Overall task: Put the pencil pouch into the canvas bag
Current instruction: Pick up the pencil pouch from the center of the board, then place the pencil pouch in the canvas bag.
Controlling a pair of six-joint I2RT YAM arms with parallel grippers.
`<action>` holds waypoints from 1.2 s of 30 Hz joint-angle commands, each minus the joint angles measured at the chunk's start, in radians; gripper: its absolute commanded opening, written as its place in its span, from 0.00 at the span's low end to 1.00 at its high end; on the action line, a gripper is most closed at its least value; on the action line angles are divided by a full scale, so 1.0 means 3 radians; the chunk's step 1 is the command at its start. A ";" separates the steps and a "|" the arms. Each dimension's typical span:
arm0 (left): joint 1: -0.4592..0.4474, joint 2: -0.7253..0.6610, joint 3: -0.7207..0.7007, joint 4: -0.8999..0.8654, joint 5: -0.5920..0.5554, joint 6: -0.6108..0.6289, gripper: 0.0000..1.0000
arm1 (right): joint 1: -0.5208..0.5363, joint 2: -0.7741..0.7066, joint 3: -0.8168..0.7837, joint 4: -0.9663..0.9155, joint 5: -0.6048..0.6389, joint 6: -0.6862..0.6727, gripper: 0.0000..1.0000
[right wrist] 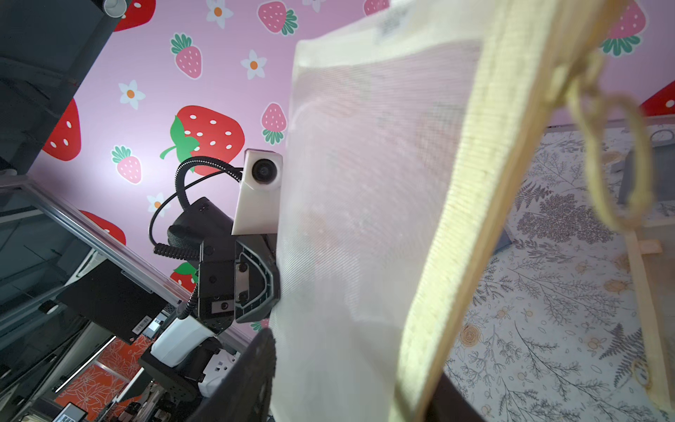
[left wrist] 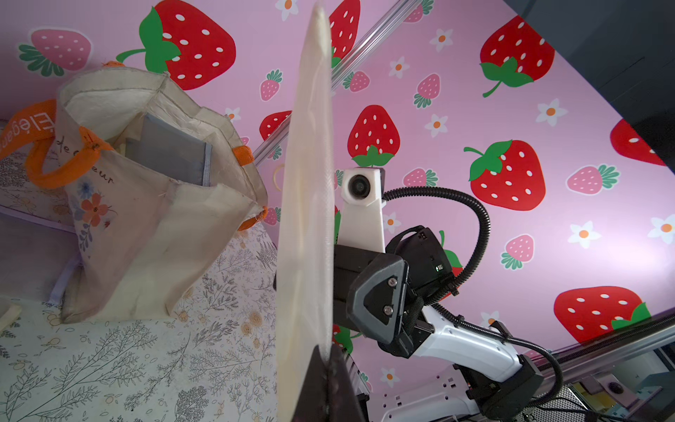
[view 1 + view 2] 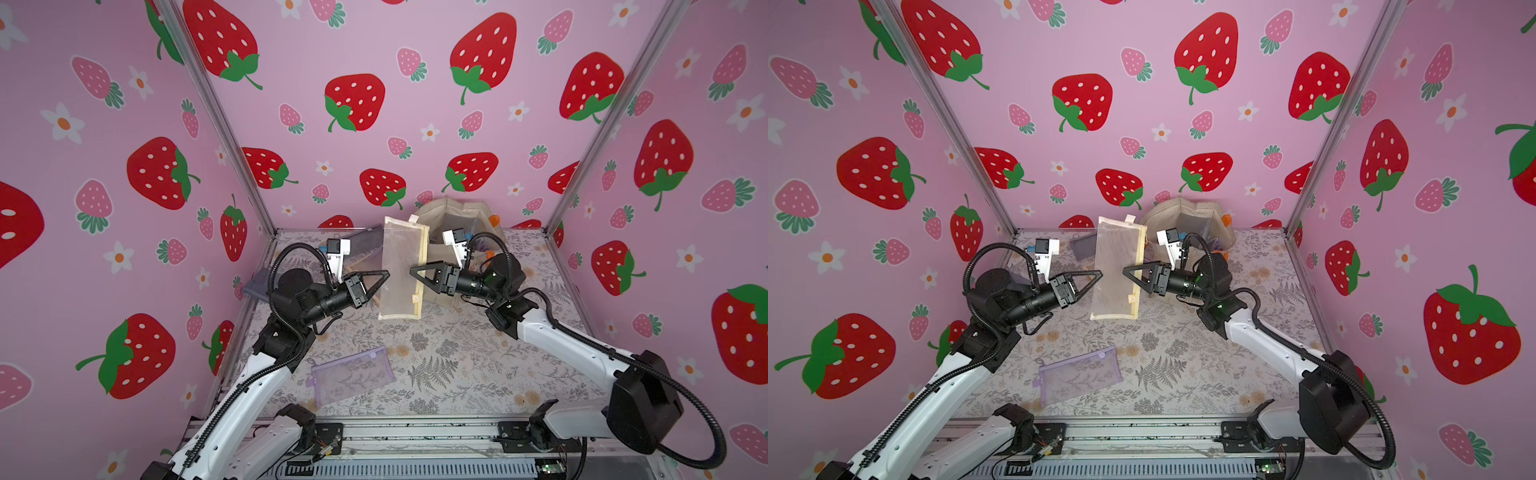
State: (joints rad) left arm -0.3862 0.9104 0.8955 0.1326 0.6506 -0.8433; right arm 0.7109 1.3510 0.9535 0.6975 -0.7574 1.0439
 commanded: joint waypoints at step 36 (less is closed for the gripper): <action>-0.0012 -0.0089 0.0013 -0.1295 -0.0670 0.0714 0.75 | -0.1861 0.0901 0.2429 -0.3381 0.0221 -0.1834 0.00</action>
State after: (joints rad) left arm -0.3916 0.8986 0.8925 -0.2230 0.4595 -0.6678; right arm 0.1715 1.5433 1.6123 -0.2138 -0.7139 0.5755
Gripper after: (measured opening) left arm 0.745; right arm 0.056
